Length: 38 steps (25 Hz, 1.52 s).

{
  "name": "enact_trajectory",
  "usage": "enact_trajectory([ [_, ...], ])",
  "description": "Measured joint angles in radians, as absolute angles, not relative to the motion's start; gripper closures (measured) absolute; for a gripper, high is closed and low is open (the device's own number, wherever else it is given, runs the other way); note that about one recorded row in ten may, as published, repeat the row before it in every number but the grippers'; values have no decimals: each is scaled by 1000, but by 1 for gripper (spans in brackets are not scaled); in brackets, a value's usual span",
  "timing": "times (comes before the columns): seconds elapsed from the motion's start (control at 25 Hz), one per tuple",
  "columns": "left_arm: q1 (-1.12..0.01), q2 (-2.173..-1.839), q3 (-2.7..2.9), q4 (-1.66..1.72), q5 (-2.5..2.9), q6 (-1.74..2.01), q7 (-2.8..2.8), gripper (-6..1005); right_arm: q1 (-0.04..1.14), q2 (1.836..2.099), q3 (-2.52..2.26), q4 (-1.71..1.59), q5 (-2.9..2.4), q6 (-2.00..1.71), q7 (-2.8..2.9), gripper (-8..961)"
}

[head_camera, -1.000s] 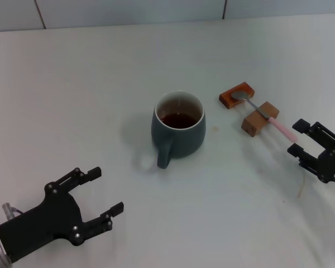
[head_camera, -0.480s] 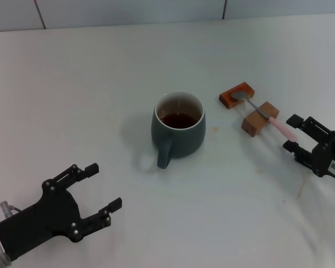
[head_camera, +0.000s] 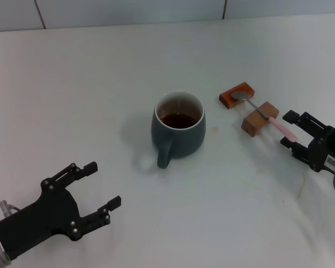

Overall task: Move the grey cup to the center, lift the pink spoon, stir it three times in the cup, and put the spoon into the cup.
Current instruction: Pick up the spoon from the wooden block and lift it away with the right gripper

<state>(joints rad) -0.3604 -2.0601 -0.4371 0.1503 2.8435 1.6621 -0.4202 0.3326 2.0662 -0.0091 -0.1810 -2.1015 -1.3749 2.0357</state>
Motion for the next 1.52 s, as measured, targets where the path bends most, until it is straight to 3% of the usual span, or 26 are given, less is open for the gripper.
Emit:
enact_trajectory([
  [1.52, -362, -2060, -437, 150, 2820, 1663, -420, 190, 386, 2063, -12, -163, -2115, -1306, 2068, 169],
])
